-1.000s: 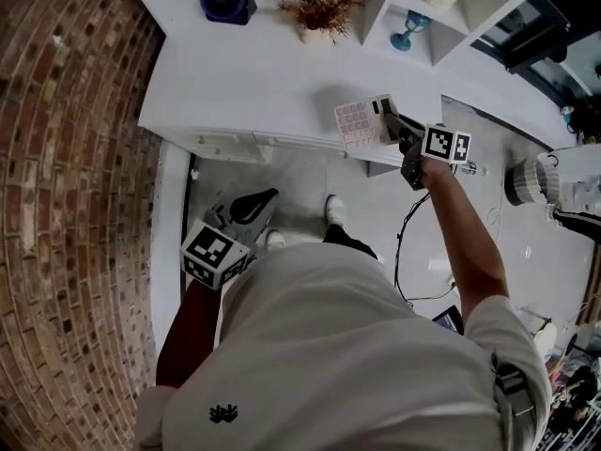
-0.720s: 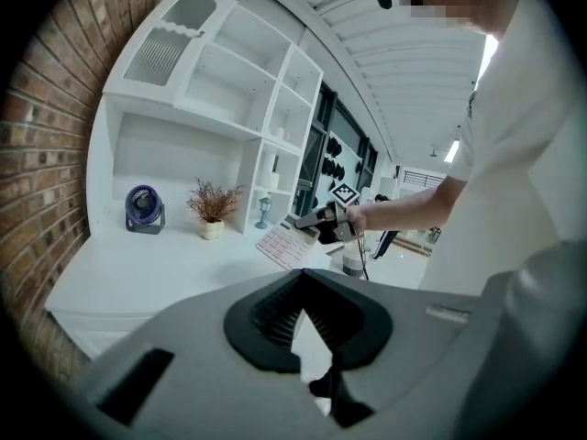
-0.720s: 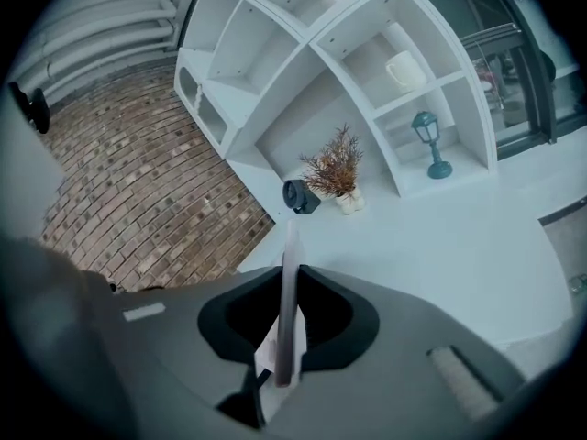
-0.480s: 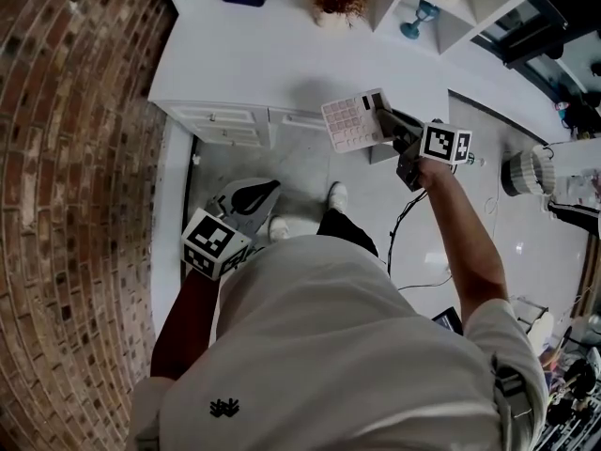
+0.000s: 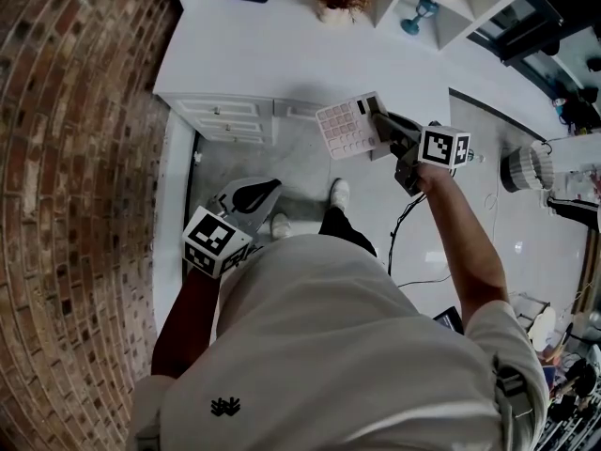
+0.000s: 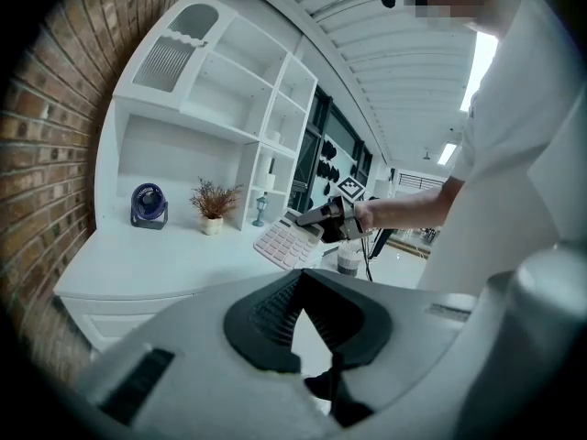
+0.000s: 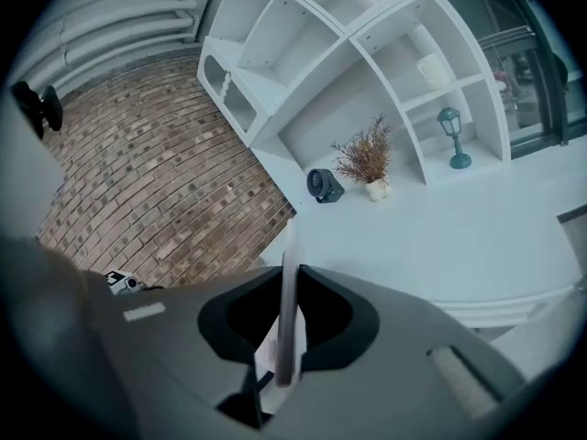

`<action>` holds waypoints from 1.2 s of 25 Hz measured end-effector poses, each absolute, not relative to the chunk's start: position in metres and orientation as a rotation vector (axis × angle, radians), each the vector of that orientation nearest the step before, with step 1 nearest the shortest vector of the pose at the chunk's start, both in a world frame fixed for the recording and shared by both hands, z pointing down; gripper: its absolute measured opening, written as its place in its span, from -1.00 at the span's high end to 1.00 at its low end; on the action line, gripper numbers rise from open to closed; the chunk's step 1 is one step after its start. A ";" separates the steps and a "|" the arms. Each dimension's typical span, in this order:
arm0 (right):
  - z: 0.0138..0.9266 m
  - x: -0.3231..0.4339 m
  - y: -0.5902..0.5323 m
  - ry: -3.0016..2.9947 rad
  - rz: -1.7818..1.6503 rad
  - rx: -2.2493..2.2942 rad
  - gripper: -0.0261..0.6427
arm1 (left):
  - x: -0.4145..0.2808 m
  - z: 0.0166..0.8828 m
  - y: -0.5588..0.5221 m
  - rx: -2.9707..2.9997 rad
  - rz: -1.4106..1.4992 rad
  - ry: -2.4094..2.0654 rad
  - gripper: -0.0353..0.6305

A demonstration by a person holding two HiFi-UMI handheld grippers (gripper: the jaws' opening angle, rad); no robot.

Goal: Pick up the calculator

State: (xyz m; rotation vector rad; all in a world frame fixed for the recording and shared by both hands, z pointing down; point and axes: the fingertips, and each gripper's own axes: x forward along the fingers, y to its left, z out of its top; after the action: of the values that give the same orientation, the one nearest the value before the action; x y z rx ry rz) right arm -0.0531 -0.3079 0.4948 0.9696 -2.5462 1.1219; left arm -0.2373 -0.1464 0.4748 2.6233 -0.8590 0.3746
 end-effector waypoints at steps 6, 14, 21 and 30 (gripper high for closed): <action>0.489 -0.060 -0.293 -2.556 1.109 0.942 0.74 | -0.240 0.475 -0.134 2.623 0.365 -0.867 0.88; 0.486 -0.066 -0.283 -2.563 1.101 0.928 0.74 | -0.243 0.476 -0.126 2.621 0.352 -0.871 0.88; 0.482 -0.068 -0.278 -2.564 1.095 0.911 0.74 | -0.241 0.472 -0.123 2.628 0.355 -0.865 0.88; 0.480 -0.066 -0.272 -2.563 1.083 0.889 0.74 | -0.238 0.472 -0.122 2.635 0.355 -0.859 0.88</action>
State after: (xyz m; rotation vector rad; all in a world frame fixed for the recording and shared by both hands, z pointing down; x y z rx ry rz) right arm -0.0664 -0.2720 0.4801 0.8889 -2.5629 1.0825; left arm -0.2383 -0.1224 0.4716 2.6348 -0.8589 0.3547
